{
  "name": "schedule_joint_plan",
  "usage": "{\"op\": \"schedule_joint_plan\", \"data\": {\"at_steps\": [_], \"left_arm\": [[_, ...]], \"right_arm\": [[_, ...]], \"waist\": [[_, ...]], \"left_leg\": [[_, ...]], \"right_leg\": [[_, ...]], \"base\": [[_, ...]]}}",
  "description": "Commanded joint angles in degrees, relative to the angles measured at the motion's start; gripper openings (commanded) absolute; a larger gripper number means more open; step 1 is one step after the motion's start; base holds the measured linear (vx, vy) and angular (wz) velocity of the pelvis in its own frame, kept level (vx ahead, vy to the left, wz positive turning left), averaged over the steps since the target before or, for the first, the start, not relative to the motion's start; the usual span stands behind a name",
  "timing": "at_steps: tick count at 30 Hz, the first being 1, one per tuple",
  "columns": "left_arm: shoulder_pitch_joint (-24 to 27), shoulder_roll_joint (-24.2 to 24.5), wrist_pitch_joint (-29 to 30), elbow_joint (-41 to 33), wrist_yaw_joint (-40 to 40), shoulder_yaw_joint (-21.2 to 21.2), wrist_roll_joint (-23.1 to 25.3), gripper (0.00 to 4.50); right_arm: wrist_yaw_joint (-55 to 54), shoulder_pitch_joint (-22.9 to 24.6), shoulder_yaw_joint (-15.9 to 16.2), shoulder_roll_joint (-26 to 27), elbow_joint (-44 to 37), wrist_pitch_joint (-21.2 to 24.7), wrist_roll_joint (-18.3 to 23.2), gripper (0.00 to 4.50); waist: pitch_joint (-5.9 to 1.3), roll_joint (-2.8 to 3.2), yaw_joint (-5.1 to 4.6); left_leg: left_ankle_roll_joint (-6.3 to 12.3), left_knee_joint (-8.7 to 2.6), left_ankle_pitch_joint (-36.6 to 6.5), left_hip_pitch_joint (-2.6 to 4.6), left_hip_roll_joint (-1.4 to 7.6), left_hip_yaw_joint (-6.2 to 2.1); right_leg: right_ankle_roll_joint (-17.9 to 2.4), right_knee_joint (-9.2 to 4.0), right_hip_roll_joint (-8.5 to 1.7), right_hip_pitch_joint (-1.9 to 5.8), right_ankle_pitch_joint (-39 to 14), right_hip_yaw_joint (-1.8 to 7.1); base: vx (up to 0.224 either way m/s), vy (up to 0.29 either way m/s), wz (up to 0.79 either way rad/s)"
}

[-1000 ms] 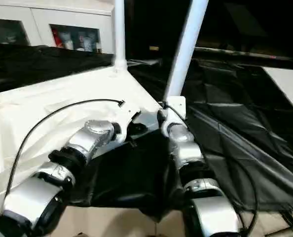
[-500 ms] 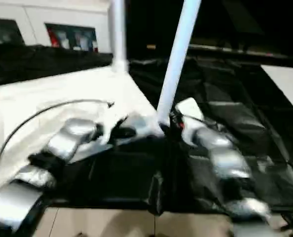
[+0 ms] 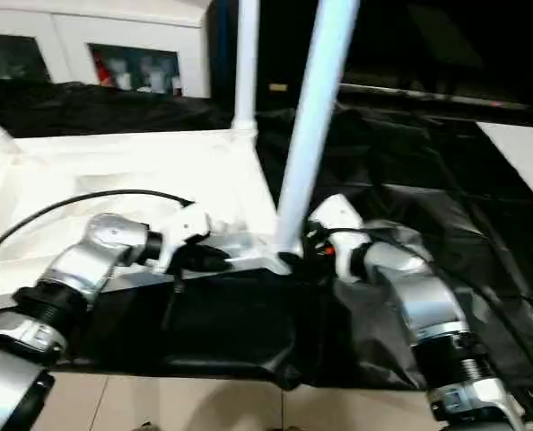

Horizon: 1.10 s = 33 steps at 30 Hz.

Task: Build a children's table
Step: Rotate leg to tighten

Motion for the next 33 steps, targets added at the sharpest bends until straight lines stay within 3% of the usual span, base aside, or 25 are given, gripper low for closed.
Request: {"op": "schedule_joint_plan", "data": {"at_steps": [1,4,7,11,22,33], "left_arm": [[0.4,0.2,0.2,0.5,-0.4,-1.8,1.5,0.87],[0.0,-0.2,0.7,1.5,-0.1,-1.1,1.0,0.72],[-0.5,-0.8,2.1,2.1,0.3,-0.1,0.1,0.53],[-0.5,-0.9,4.2,2.2,-0.2,0.0,-0.5,0.15],[-0.1,-0.8,4.8,2.0,-0.2,0.0,-0.3,0.02],[0.3,-0.4,5.0,1.1,-0.2,-0.2,-0.2,0.00]], "right_arm": [[0.2,0.2,-0.1,-0.2,-0.9,0.8,0.3,4.06],[0.3,0.2,-0.2,0.0,-1.1,0.9,0.0,4.06],[0.6,0.3,0.1,-0.3,-1.2,0.9,-0.3,4.06],[0.8,0.9,1.2,-0.9,-0.4,0.0,-1.3,4.06],[-0.2,-0.2,0.1,1.9,2.3,-0.3,-0.1,4.06],[-1.9,0.3,-1.7,4.2,7.1,-2.0,0.4,3.07]], "waist": [[-3.84,0.30,0.12],[-3.81,0.38,0.05],[-3.60,0.33,0.09],[-3.55,0.36,0.07],[-3.69,0.22,0.06],[-3.75,0.54,0.07]], "left_leg": [[1.72,-4.11,-10.6,0.21,1.56,-0.12],[1.70,-4.11,-10.5,0.02,1.44,-0.11],[1.33,-4.15,-12.8,0.22,1.34,-0.07],[0.83,-4.28,-13.7,0.19,1.41,-0.24],[1.22,-4.21,-12.3,0.04,1.41,-0.23],[0.83,-4.23,-12.4,0.12,1.39,-0.22]], "right_leg": [[-11.2,-3.51,-3.29,3.39,-12.1,3.10],[-11.8,-3.41,-3.31,3.65,-11.0,3.08],[-10.4,-4.11,-3.45,3.53,-16.4,3.03],[-9.1,-4.40,-3.42,3.40,-19.1,2.98],[-10.2,-4.00,-3.46,3.56,-16.2,3.01],[-10.6,-3.94,-3.43,3.59,-15.3,3.01]], "base": [[0.000,0.000,0.00],[0.000,0.000,0.00],[0.000,0.000,0.00],[0.000,0.000,0.00],[0.000,0.000,0.00],[0.000,0.000,0.00]]}}
